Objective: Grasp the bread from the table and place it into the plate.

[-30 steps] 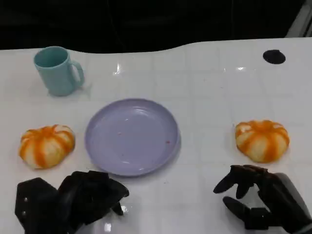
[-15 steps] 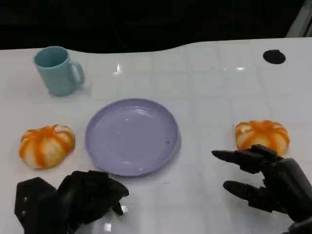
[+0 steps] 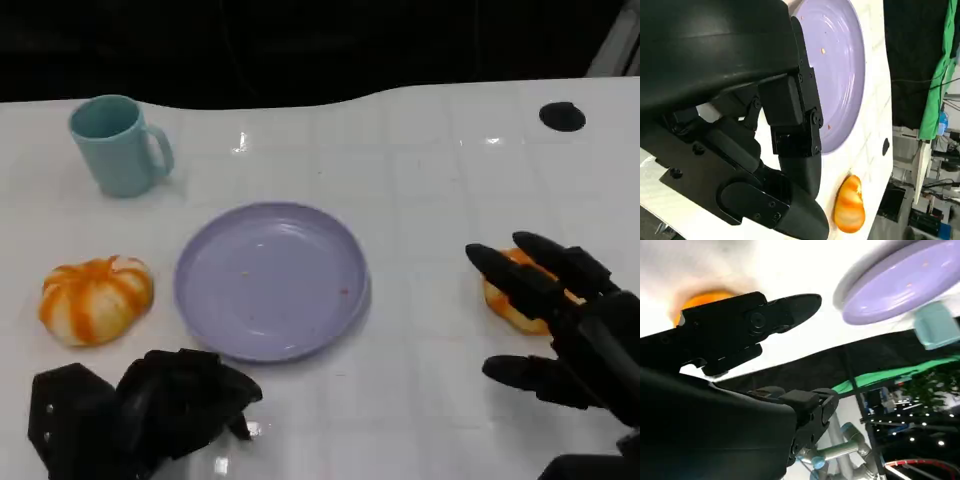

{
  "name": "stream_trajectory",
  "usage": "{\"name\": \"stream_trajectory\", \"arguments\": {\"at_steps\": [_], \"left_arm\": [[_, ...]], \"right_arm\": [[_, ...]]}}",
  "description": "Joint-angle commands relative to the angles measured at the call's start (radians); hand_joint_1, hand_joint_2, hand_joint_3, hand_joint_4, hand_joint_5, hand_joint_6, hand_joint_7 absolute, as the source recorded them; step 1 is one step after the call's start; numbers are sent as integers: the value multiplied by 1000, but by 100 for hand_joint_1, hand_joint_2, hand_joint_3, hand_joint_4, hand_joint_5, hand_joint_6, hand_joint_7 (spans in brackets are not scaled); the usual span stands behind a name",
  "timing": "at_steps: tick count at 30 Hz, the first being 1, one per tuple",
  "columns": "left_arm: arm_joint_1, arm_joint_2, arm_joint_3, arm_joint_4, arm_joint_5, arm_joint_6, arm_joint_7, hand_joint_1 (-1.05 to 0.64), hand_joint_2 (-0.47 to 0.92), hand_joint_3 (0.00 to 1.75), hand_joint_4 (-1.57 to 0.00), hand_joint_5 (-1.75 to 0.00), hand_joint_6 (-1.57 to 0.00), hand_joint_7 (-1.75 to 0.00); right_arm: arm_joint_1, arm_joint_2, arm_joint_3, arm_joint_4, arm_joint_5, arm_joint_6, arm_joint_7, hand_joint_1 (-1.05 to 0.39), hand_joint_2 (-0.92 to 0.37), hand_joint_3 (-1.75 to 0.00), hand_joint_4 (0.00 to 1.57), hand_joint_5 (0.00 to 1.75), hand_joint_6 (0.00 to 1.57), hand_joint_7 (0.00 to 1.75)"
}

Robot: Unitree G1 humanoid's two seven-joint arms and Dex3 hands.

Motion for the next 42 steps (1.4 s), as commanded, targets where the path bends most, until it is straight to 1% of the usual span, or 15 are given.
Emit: {"name": "stream_trajectory", "arguments": {"at_steps": [1, 4, 7, 12, 16, 19, 25, 31, 35, 42], "left_arm": [[6, 13, 4, 9, 1, 7, -1, -105, 67, 18, -91, -149, -153, -38], [8, 13, 4, 9, 0, 4, -2, -105, 68, 18, -91, -149, -153, -38], [8, 12, 5, 9, 0, 6, -2, -105, 67, 18, -91, -149, -153, -37], [11, 13, 3, 6, 4, 7, 2, -105, 68, 18, -92, -148, -153, -37], [13, 11, 3, 2, 1, 7, 0, -105, 68, 18, -92, -148, -153, -37], [16, 10, 2, -5, 3, 10, 5, -105, 68, 18, -92, -148, -153, -37], [22, 8, 4, -15, -3, 17, 3, -105, 67, 17, -92, -148, -153, -37], [27, 9, 4, -24, -1, 23, 6, -105, 67, 17, -92, -148, -154, -37], [30, 10, 5, -26, -2, 21, 2, -105, 68, 17, -91, -149, -154, -37], [35, 9, 3, -34, 3, 20, 7, -105, 68, 18, -91, -149, -153, -37]], "right_arm": [[1, -32, -10, -51, -44, 85, 21, -58, -91, -1, 0, 6, 12, 0], [-1, -36, -9, -81, -77, 149, 37, -47, -85, 0, 0, 1, 11, 0], [-9, -44, -4, -100, -108, 204, 59, -43, -85, -1, 0, 0, 11, 0], [-30, -54, 7, -102, -134, 267, 98, -49, -85, 0, 0, 0, 12, 1], [-55, -59, 26, -69, -155, 308, 118, -53, -84, 0, 3, 2, 16, 3], [-82, -62, 41, -26, -158, 327, 121, -55, -85, -1, 3, 2, 17, 3], [-143, -57, 68, 87, -149, 338, 100, -53, -85, -1, 5, 5, 17, 2], [-201, -41, 116, 187, -149, 359, 92, -52, -85, 0, 6, 7, 19, 2], [-234, -24, 143, 232, -139, 387, 108, -46, -83, 0, 7, 9, 21, 2], [-279, -5, 176, 297, -126, 400, 107, -37, -79, 0, 11, 14, 25, 2]]}}
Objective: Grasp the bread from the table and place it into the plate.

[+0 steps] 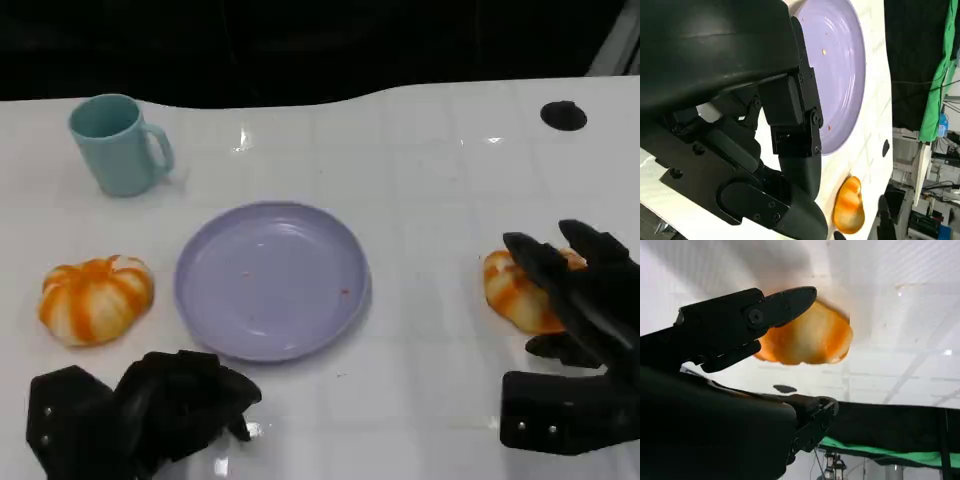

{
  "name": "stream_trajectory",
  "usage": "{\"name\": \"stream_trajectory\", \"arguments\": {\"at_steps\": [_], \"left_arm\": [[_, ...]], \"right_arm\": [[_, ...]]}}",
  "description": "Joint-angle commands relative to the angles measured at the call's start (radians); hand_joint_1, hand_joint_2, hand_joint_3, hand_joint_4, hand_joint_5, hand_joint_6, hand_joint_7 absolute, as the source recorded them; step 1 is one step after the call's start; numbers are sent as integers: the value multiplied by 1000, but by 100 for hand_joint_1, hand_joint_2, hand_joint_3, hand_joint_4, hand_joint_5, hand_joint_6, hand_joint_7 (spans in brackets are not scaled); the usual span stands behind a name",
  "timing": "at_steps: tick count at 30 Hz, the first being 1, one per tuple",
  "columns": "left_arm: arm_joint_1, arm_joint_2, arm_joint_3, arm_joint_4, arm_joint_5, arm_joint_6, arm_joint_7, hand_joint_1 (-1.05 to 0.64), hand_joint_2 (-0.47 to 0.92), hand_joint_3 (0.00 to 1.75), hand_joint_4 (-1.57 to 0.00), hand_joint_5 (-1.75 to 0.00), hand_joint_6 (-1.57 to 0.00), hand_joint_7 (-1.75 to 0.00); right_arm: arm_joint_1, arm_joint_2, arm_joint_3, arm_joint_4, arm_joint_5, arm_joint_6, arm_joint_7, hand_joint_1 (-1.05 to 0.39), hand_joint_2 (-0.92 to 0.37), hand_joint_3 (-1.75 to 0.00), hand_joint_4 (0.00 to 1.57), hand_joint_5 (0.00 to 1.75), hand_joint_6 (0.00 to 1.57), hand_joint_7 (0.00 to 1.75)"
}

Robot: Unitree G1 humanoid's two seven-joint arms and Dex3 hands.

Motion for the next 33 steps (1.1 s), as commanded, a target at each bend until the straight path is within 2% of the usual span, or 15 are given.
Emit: {"name": "stream_trajectory", "arguments": {"at_steps": [1, 8, 12, 15, 16, 18, 19, 21, 22, 23, 24, 25, 28, 30, 33], "left_arm": [[17, 11, 2, -5, 3, 10, 7, -105, 68, 18, -91, -149, -153, -37], [20, 9, 2, -11, 2, 13, 8, -105, 68, 17, -91, -149, -154, -37], [21, 11, 2, -14, 5, 14, 9, -105, 69, 17, -91, -149, -154, -37], [22, 14, 2, -16, 7, 12, 10, -105, 69, 18, -91, -150, -154, -37], [22, 14, 2, -15, 7, 11, 9, -105, 69, 18, -91, -150, -154, -37], [21, 14, 3, -13, 8, 10, 9, -105, 69, 18, -91, -150, -154, -37], [21, 14, 3, -11, 6, 8, 7, -105, 69, 18, -91, -150, -154, -38], [22, 13, 3, -12, 6, 6, 7, -105, 69, 18, -91, -151, -153, -38], [23, 13, 3, -14, 6, 8, 7, -105, 69, 18, -90, -151, -153, -38], [23, 12, 4, -14, 5, 9, 7, -105, 69, 18, -90, -151, -153, -38], [23, 12, 4, -15, 4, 11, 6, -105, 69, 17, -90, -151, -153, -38], [23, 11, 4, -16, 3, 13, 7, -105, 69, 17, -90, -151, -153, -38], [24, 11, 3, -17, 4, 12, 9, -105, 69, 17, -90, -151, -153, -38], [24, 11, 4, -16, 4, 11, 9, -105, 69, 17, -90, -151, -153, -38], [22, 11, 4, -16, 6, 14, 11, -105, 69, 17, -90, -151, -153, -38]], "right_arm": [[-41, 2, 16, 34, 18, 18, 5, -35, -79, 0, 11, 14, 25, 2], [-69, 15, 45, 69, 23, 48, 17, -29, -78, 0, 15, 16, 28, 2], [-87, 24, 56, 110, 25, 56, -6, -28, -81, -1, 25, 19, 36, 4], [-102, 38, 49, 158, 48, 33, -75, -22, -85, -2, 55, 18, 60, 6], [-107, 42, 43, 173, 62, 16, -100, -20, -87, -1, 75, 20, 72, 7], [-115, 45, 38, 201, 85, -28, -161, -17, -87, -1, 101, 28, 90, 11], [-121, 46, 37, 222, 95, -62, -206, -15, -87, 0, 110, 38, 100, 12], [-133, 45, 42, 260, 104, -113, -271, -8, -87, -1, 104, 106, 126, 13], [-138, 43, 45, 273, 104, -131, -294, -7, -88, -2, 100, 124, 131, 13], [-143, 41, 49, 283, 103, -149, -315, -7, -88, -5, 94, 153, 131, 30], [-146, 41, 50, 293, 103, -162, -331, -7, -87, -9, 93, 164, 121, 59], [-150, 40, 52, 301, 101, -176, -348, -7, -82, -20, 93, 170, 104, 98], [-158, 43, 60, 319, 91, -202, -412, -7, -58, -68, 93, 174, 85, 146], [-164, 45, 65, 331, 88, -226, -457, -6, -47, -88, 94, 175, 82, 159], [-171, 50, 68, 343, 89, -248, -503, -6, -40, -105, 95, 175, 78, 169]]}}
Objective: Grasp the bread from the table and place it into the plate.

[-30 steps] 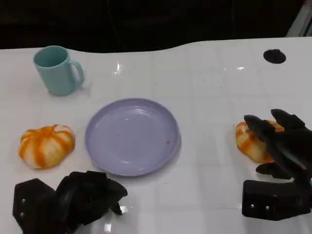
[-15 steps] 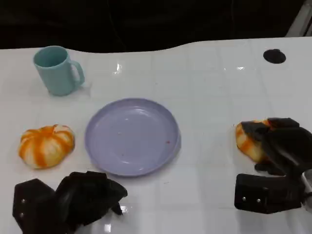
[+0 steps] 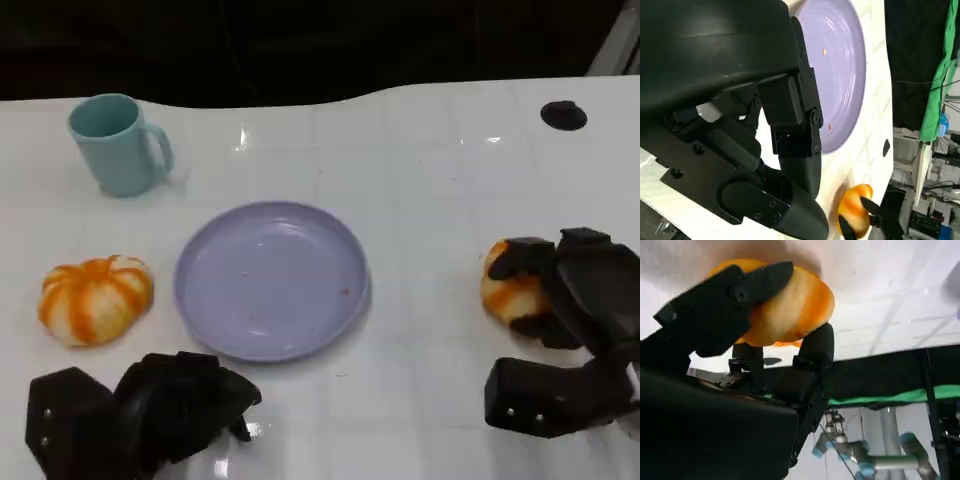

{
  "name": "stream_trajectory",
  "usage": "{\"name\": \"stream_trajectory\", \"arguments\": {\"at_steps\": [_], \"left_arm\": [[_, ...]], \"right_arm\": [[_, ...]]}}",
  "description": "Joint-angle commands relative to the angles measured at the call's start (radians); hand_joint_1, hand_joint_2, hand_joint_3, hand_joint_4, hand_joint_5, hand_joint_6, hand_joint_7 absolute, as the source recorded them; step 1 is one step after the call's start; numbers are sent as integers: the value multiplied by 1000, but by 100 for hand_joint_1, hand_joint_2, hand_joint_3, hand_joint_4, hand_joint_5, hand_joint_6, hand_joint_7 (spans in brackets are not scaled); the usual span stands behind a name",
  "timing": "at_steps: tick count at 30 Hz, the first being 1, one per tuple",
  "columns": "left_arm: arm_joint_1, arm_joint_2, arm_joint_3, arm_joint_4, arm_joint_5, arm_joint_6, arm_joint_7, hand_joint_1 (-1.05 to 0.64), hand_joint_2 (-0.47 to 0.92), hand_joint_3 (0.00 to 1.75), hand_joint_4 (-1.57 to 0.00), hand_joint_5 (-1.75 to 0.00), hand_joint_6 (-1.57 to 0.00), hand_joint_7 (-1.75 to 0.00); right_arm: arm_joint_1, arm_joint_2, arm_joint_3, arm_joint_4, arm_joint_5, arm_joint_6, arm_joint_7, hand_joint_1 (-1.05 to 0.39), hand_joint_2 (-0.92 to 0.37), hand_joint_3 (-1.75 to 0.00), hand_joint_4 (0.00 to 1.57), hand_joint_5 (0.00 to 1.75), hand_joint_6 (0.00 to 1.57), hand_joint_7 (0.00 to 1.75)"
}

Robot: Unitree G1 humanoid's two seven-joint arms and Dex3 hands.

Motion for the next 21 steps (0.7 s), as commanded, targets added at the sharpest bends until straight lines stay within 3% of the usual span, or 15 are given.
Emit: {"name": "stream_trajectory", "arguments": {"at_steps": [1, 10, 21], "left_arm": [[13, 11, 4, -1, 2, 8, 10, -105, 69, 17, -90, -151, -153, -38], [8, 10, 7, 8, -2, 4, 7, -105, 68, 17, -90, -151, -153, -38], [-1, 12, 9, 16, 0, 9, 7, -105, 68, 16, -91, -151, -154, -38]], "right_arm": [[-28, 2, 1, 19, 6, -34, -70, -6, -38, -109, 96, 175, 78, 171], [-31, 7, 3, 0, 10, -91, -116, 0, -32, -119, 99, 175, 78, 175], [-14, 37, -5, -150, 73, -166, -9, 2, -17, -143, 102, 175, 85, 160]]}}
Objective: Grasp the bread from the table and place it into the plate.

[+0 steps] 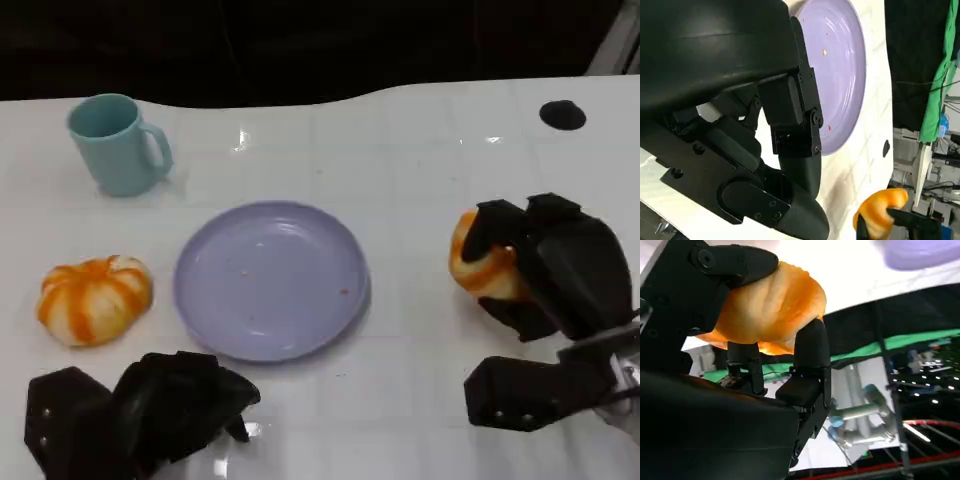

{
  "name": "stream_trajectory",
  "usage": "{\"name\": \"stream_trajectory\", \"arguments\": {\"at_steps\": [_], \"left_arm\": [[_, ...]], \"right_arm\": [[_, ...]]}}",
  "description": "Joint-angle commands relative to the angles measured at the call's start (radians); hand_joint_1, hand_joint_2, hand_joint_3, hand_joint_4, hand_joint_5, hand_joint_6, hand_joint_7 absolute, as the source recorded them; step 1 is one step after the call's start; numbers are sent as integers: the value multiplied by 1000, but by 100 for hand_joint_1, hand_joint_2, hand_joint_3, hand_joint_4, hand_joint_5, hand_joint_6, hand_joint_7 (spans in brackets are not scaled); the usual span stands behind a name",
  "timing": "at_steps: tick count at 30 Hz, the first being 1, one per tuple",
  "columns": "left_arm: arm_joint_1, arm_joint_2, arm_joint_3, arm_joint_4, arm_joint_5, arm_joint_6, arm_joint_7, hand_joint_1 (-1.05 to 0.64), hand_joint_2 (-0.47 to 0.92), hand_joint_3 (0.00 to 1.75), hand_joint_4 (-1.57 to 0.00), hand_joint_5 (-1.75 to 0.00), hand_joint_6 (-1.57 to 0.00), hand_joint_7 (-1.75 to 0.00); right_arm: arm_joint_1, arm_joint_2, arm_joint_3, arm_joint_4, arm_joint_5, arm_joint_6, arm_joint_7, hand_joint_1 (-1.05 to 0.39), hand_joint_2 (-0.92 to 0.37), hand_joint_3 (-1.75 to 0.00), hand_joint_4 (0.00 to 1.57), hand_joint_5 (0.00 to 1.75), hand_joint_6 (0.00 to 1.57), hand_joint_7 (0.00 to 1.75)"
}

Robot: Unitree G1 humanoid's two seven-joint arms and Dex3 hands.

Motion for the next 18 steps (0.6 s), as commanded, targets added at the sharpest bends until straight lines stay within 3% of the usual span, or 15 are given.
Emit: {"name": "stream_trajectory", "arguments": {"at_steps": [1, 9, 18], "left_arm": [[3, 13, 5, 14, 2, 3, 6, -105, 68, 16, -91, -151, -154, -38], [3, 13, 6, 15, 1, 5, 5, -105, 69, 16, -90, -151, -153, -38], [12, 8, 0, 0, 6, 10, 12, -105, 67, 16, -90, -151, -154, -38]], "right_arm": [[4, 16, -9, -59, 53, -50, 56, 3, -16, -146, 103, 175, 86, 158], [-15, 93, -3, -116, 108, -84, 187, 0, -10, -156, 104, 175, 87, 156], [-82, 174, 21, -14, 100, -139, 211, -5, -20, -150, 102, 175, 86, 156]]}}
